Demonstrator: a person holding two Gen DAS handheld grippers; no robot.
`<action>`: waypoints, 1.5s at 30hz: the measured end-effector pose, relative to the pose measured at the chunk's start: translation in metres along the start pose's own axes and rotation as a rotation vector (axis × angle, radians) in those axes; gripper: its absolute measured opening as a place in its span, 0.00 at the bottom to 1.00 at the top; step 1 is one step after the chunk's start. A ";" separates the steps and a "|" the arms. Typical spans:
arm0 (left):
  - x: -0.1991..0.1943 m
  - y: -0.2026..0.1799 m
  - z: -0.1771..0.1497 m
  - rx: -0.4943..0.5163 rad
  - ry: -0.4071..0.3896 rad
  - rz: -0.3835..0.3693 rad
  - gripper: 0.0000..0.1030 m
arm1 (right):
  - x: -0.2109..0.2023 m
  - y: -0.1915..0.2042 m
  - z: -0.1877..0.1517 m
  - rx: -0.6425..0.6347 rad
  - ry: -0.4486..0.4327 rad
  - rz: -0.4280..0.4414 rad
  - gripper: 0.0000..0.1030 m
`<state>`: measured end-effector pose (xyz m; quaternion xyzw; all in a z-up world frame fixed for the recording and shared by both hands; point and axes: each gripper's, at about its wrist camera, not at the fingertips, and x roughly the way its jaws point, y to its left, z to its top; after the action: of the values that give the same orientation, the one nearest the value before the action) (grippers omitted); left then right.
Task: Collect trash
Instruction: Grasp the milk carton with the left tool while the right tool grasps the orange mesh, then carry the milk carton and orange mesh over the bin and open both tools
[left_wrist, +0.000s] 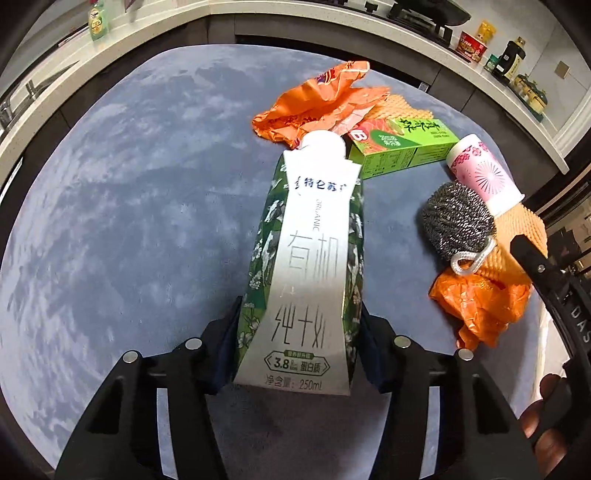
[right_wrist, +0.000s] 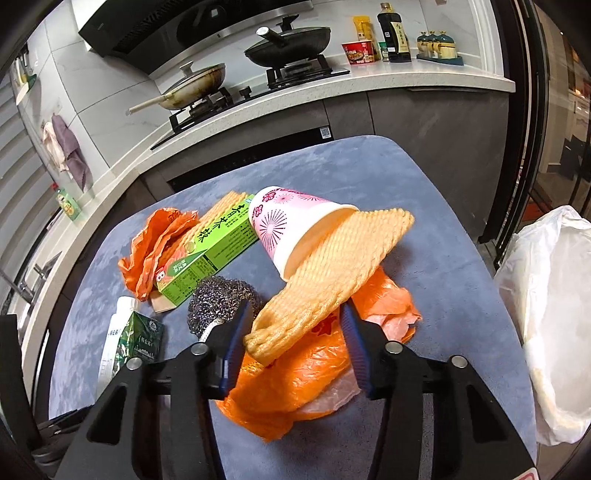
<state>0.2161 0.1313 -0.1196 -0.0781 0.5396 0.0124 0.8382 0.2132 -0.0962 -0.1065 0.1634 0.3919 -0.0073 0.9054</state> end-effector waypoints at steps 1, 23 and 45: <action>-0.001 0.000 0.001 0.000 -0.004 -0.003 0.50 | -0.001 0.000 0.000 -0.001 0.000 0.002 0.36; -0.092 -0.032 -0.013 0.131 -0.196 -0.085 0.47 | -0.092 -0.016 0.007 0.013 -0.141 0.045 0.10; -0.178 -0.142 -0.049 0.345 -0.318 -0.269 0.47 | -0.202 -0.115 0.008 0.157 -0.344 -0.050 0.09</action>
<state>0.1126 -0.0047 0.0388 -0.0023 0.3800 -0.1788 0.9075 0.0625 -0.2309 0.0093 0.2202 0.2336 -0.0881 0.9430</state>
